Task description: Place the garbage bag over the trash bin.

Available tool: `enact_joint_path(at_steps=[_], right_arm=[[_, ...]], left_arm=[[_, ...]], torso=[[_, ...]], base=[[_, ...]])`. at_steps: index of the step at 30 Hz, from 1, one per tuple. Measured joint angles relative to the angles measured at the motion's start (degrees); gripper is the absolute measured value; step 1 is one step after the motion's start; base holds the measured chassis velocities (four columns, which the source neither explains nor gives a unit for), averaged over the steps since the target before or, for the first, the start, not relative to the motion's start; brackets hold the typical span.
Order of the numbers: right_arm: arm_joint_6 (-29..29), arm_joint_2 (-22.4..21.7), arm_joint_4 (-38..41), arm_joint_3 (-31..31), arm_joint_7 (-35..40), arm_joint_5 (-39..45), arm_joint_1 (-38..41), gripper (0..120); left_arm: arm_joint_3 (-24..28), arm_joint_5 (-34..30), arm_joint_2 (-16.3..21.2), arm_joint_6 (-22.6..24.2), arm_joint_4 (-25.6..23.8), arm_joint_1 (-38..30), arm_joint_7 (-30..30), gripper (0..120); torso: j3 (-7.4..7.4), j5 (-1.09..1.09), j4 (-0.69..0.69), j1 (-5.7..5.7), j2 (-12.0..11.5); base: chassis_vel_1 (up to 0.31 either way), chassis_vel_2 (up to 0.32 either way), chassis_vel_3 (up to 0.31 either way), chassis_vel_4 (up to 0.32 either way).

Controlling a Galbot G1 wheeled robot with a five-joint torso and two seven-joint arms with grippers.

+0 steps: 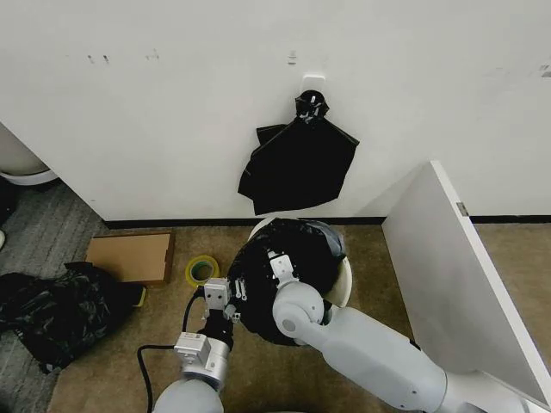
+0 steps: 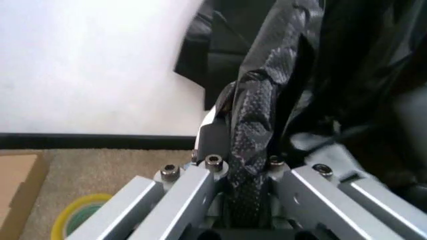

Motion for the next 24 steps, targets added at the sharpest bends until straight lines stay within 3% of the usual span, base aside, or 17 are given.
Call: enact_joint_path(at_steps=[6, 16, 24], right_arm=[[-0.24, -2.85, 8.11, 0.41, -0.57, -0.17, -1.29, 0], [-0.86, -6.38, 18.93, 2.14, -1.98, 0.51, -3.61, 0], [-0.06, -13.04, 30.86, 11.57, -11.97, -4.14, -12.29, 0]], left_arm=[[-3.12, -2.67, 0.11, -0.13, 2.89, -1.92, -1.16, 0], [-4.08, -5.05, -0.13, 0.19, 4.14, -3.03, -2.2, 0], [-4.31, -8.59, -0.76, 0.2, 5.62, -3.79, -3.03, 0]], torso=[[0.0, -0.01, 0.0, 0.0, 0.0], [0.0, 0.01, 0.01, 0.0, 0.0], [0.0, 0.02, 0.01, 0.0, 0.0]], base=[[0.0, 0.0, 0.0, 0.0], [0.0, 0.0, 0.0, 0.0], [0.0, 0.0, 0.0, 0.0]])
